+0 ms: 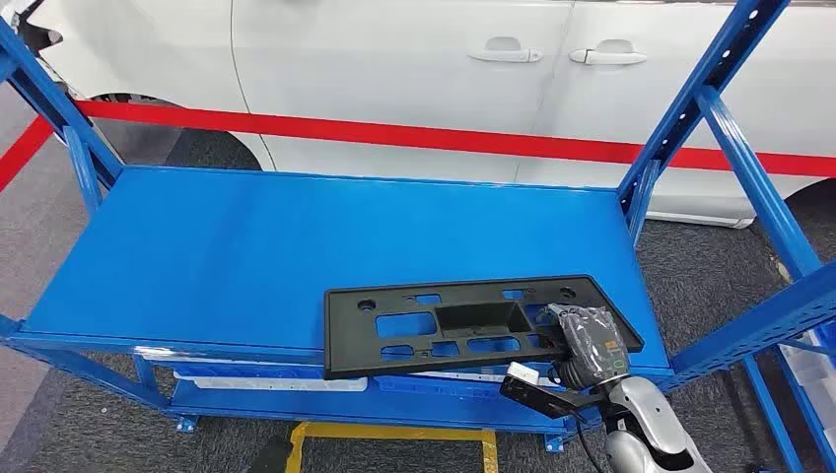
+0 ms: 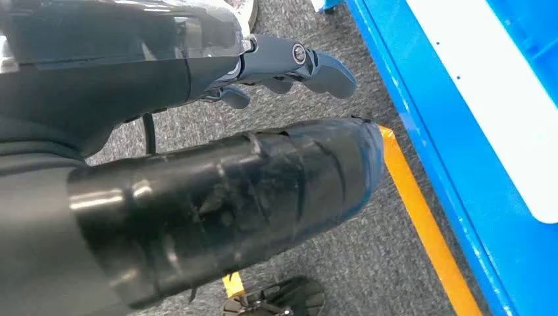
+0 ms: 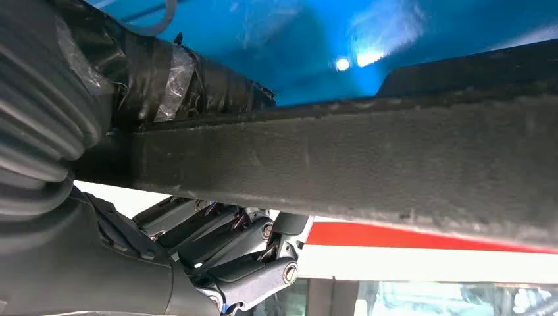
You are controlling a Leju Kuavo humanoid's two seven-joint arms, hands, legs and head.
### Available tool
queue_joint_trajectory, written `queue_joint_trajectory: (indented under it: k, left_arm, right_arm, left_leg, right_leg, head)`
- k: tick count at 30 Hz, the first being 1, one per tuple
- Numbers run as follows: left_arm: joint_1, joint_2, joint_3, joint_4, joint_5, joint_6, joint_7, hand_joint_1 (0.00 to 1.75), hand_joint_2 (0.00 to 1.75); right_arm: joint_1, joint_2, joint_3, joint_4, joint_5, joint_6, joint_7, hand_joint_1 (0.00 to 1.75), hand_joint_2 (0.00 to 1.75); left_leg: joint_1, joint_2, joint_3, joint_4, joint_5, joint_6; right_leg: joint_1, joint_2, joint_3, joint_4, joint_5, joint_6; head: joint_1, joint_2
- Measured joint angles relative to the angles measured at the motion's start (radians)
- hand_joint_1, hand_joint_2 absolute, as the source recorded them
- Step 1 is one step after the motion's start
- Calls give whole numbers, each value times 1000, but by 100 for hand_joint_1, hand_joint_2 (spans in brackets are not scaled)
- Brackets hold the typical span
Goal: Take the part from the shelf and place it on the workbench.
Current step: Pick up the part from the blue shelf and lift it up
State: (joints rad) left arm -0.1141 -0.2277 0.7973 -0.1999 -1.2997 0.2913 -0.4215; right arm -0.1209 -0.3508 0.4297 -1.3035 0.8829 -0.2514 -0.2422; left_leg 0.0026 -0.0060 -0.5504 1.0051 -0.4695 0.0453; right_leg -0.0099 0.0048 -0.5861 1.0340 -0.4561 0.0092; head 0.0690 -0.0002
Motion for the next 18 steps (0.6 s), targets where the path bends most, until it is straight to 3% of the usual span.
queue_joint_trajectory:
  k: [4, 6, 8, 10, 11, 12, 13, 16, 18]
  left_arm:
    - [0, 0, 0, 0, 0, 0, 0, 0, 0]
    - [0, 0, 0, 0, 0, 0, 0, 0, 0]
    - [-1, 0, 0, 0, 0, 1, 0, 0, 0]
    - [1, 0, 0, 0, 1, 1, 0, 0, 0]
    - [2, 0, 0, 0, 3, 1, 0, 0, 0]
    - [4, 0, 0, 0, 6, 2, 0, 0, 0]
    - [5, 0, 0, 0, 11, 3, 0, 0, 0]
    - [6, 2, 0, 0, 25, 10, -2, 0, 0]
    - [7, 2, 1, 0, 33, 13, -6, 0, 0]
  right_arm:
    - [0, 4, -4, -5, 1, -2, -4, 175, 175]
    - [0, 7, -5, -8, 2, -2, -5, 175, 175]
    - [-1, 10, -6, -9, 2, -3, -5, 175, 175]
    - [2, 15, -7, -10, 5, -15, -6, 175, 175]
    - [7, 20, -8, -12, 11, -30, -6, 175, 175]
    - [14, 26, -10, -19, 21, -53, -5, 175, 175]
    - [25, 35, -13, -31, 38, -85, -2, 175, 175]
    - [62, 72, -20, -105, 127, -202, 21, 175, 175]
    - [88, 102, -19, -172, 201, -279, 42, 175, 175]
  left_leg:
    - [-1, 0, -5, 2, 0, -12]
    - [0, 0, -9, 14, -12, -22]
    - [1, 1, -44, 91, -61, -32]
    - [4, 1, -109, 229, -125, -40]
    - [6, 1, -134, 281, -139, -44]
    - [8, 1, -145, 300, -135, -46]
    - [10, 1, -134, 277, -111, -48]
    - [15, 1, -41, 78, -18, -50]
    - [13, 0, -17, 22, -9, -43]
  right_leg:
    - [7, 1, 6, -16, -4, -10]
    - [2, -2, 10, -25, 0, -20]
    - [-4, -6, 14, -33, 4, -31]
    - [-4, -8, 13, -33, 5, -33]
    - [-4, -9, 12, -33, 5, -33]
    - [-5, -10, 12, -31, 4, -33]
    - [-5, -10, 12, -30, 4, -32]
    - [-6, -7, 8, -15, -4, -21]
    - [-3, -4, 1, -6, -8, -11]
  head:
    - [-1, 0]
    - [-1, 0]
    - [-1, 0]
    - [-2, 0]
    - [-2, 0]
    - [-2, 0]
    - [-2, 0]
    - [-2, 0]
    - [-1, 0]
